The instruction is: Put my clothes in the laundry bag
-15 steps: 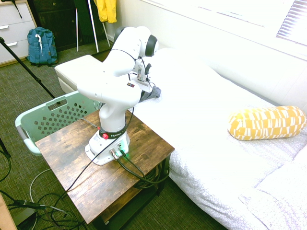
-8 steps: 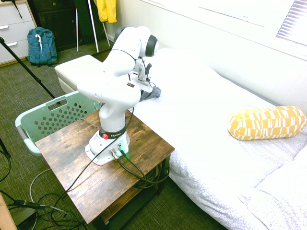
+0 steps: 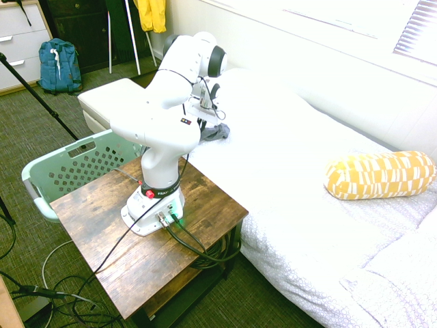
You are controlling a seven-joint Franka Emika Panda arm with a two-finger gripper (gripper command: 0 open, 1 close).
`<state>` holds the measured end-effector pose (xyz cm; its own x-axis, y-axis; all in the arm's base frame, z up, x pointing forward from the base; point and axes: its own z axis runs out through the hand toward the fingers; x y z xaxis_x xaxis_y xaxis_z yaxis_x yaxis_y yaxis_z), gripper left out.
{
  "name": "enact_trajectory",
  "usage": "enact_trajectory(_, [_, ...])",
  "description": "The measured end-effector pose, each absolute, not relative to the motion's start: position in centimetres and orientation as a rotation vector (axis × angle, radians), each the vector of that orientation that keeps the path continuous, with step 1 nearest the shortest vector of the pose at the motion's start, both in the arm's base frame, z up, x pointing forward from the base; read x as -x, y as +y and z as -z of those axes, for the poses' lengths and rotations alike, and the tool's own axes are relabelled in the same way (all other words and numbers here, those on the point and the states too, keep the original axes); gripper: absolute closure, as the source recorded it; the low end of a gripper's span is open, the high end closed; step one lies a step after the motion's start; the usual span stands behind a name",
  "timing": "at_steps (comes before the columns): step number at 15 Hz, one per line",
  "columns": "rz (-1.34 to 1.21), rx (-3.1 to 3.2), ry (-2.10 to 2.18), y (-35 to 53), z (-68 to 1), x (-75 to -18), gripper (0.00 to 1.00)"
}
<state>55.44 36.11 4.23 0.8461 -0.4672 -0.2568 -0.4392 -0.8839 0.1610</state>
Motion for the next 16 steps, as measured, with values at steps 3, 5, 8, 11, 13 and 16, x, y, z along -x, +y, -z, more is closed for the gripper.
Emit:
enact_trajectory(3, [0.363,-3.02,-0.706,38.5,-14.3,-55.7,1.0])
enact_trajectory(5, [0.303,-3.065,-0.651,40.2,-19.6,-53.4,1.0])
enact_trajectory(8, [0.213,-3.111,-0.518,42.7,-26.2,-47.8,1.0])
enact_trajectory(11, [0.089,-3.118,-0.334,45.7,-31.1,-39.0,1.0])
enact_trajectory(13, [0.014,-3.093,-0.23,47.1,-33.1,-31.3,1.0])
enact_trajectory(16, [-0.029,-3.055,-0.132,46.9,-34.1,-18.5,1.0])
